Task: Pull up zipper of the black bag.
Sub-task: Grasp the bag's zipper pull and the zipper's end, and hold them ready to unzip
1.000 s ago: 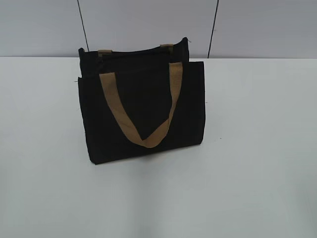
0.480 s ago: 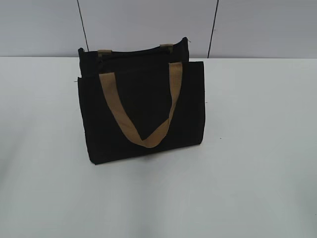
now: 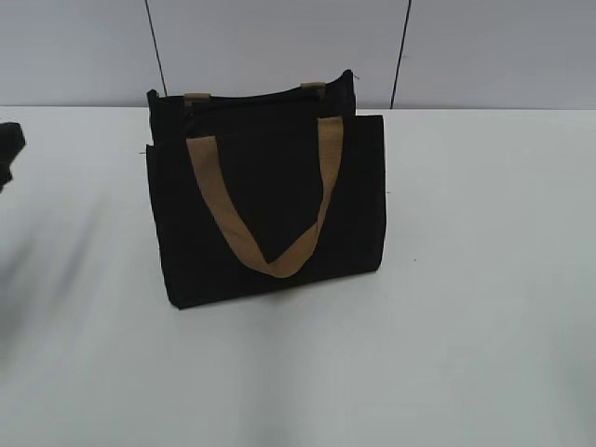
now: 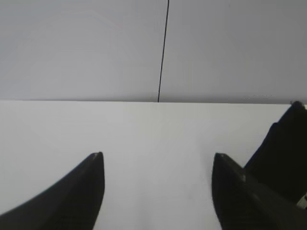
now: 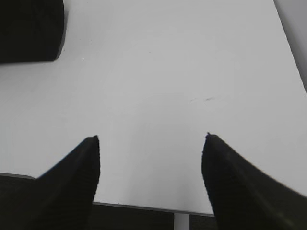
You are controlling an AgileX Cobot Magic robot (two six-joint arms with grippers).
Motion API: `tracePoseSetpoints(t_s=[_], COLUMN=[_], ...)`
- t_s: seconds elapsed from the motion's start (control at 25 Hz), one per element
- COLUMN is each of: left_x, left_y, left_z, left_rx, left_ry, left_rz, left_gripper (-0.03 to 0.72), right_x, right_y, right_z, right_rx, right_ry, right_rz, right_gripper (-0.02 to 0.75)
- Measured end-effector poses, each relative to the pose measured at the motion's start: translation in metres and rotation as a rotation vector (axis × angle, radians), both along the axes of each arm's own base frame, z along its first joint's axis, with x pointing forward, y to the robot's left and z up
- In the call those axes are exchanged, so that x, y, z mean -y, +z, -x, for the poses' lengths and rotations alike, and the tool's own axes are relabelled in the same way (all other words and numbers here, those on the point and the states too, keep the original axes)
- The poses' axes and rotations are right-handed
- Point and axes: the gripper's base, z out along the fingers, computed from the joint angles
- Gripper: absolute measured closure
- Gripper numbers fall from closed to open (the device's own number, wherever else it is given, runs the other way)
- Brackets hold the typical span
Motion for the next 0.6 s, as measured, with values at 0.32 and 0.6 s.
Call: tracePoseSetpoints(t_s=[0.32,0.6], left_x=[0.012,0.026], left_y=[-0.048,-0.086], left_z=[-0.028,-0.036], left_rx=[-0.036,-0.077], left_ry=[-0.018,-0.163], left_rz=[0.034,0.009], left_gripper=[0.161,0.168], right_x=[0.0,0.0], right_y=[0.0,0.0], right_z=[0.0,0.0], right_rx=[0.0,0.0], right_ry=[0.0,0.0], right_rz=[0.0,0.0], right_gripper=[0.23,0.23])
